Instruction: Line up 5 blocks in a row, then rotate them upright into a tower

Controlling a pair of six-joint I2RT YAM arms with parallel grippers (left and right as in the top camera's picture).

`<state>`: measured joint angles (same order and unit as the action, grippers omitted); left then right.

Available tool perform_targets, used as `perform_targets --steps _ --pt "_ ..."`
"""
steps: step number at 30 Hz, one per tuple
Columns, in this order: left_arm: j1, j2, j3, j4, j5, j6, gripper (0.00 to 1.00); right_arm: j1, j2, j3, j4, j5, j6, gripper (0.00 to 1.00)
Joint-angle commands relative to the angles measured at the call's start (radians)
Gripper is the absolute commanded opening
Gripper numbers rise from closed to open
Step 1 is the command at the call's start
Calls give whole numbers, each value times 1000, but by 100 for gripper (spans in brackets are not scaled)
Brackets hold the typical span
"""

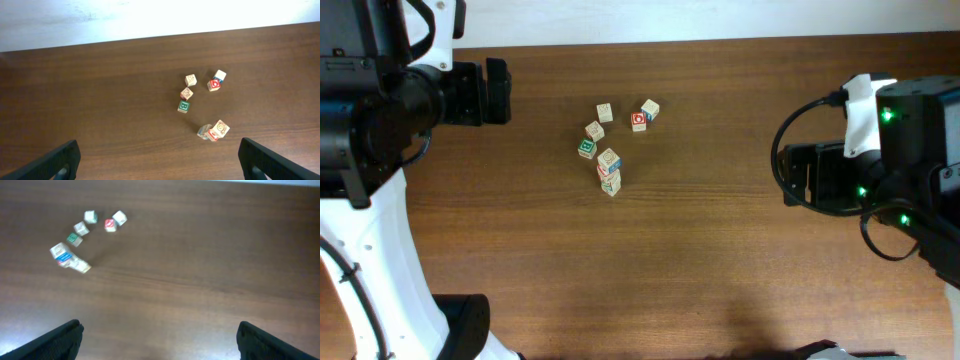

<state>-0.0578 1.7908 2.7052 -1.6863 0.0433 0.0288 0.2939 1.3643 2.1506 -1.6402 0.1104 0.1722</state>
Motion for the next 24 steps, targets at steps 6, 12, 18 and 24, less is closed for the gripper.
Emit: perform_targets --steps 6,12,18,24 --pt "2 -11 5 -1 -14 -14 99 -164 -256 -503 571 -154 -200 98" --pt "2 -11 5 -1 -14 -14 99 -252 -719 -1256 1105 -293 -221 98" --pt "2 -11 5 -1 -14 -14 99 -262 -1103 -1827 1509 -336 -220 98" --pt "2 -11 5 -1 -14 -14 99 -262 -1298 -2083 1600 -340 -220 98"
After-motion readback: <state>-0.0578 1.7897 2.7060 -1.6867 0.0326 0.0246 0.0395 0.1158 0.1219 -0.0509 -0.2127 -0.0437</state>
